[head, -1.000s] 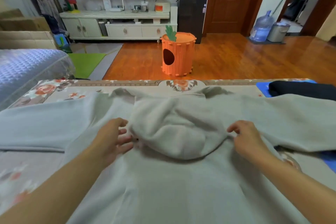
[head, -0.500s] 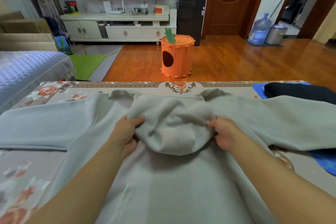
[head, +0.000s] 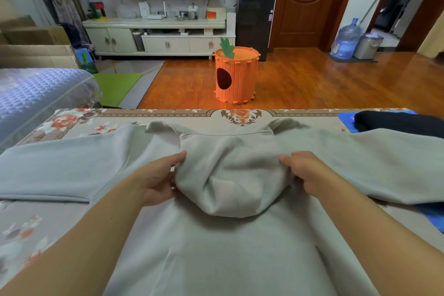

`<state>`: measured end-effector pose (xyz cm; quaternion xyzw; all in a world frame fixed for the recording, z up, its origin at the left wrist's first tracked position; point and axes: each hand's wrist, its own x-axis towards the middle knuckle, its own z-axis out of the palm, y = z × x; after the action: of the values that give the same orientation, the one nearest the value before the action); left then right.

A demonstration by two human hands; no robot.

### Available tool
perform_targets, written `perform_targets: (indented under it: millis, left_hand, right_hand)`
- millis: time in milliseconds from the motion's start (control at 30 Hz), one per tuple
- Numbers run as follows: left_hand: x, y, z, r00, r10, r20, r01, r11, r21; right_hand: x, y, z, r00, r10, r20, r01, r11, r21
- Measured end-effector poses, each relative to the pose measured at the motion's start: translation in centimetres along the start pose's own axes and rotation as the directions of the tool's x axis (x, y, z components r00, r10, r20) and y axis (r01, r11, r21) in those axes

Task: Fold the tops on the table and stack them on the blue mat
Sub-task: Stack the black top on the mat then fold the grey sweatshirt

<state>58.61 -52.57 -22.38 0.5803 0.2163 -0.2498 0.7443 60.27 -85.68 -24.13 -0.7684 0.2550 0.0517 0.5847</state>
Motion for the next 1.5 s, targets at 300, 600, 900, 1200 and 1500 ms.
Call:
perform_targets:
  millis: [300, 600, 900, 1200, 1500]
  left_hand:
    - [0.4, -0.7, 2.1, 0.997, 0.035, -0.073, -0.026, 0.992, 0.123]
    - [2.3, -1.6, 0.6, 0.960, 0.129, -0.248, -0.139, 0.990, -0.022]
    - [2.1, -2.8, 0.5, 0.930, 0.180, -0.320, -0.182, 0.983, 0.023]
    - [1.7, -3.5, 0.7, 0.896, 0.220, -0.386, -0.214, 0.975, 0.059]
    - [1.5, -3.3, 1.0, 0.878, 0.239, -0.414, -0.183, 0.968, 0.172]
  right_hand:
    - [-1.6, 1.1, -0.4, 0.984, -0.161, -0.069, 0.136, 0.949, -0.283]
    - [-8.1, 1.5, 3.8, 0.860, -0.407, 0.308, 0.497, 0.529, -0.688]
    - [-10.7, 2.6, 5.0, 0.826, -0.535, 0.178, 0.512, 0.579, -0.635]
    - [-12.1, 3.5, 7.4, 0.636, -0.762, 0.118, 0.573, 0.365, -0.734]
    - [-10.7, 4.4, 2.5, 0.445, -0.894, 0.050, 0.684, 0.303, -0.663]
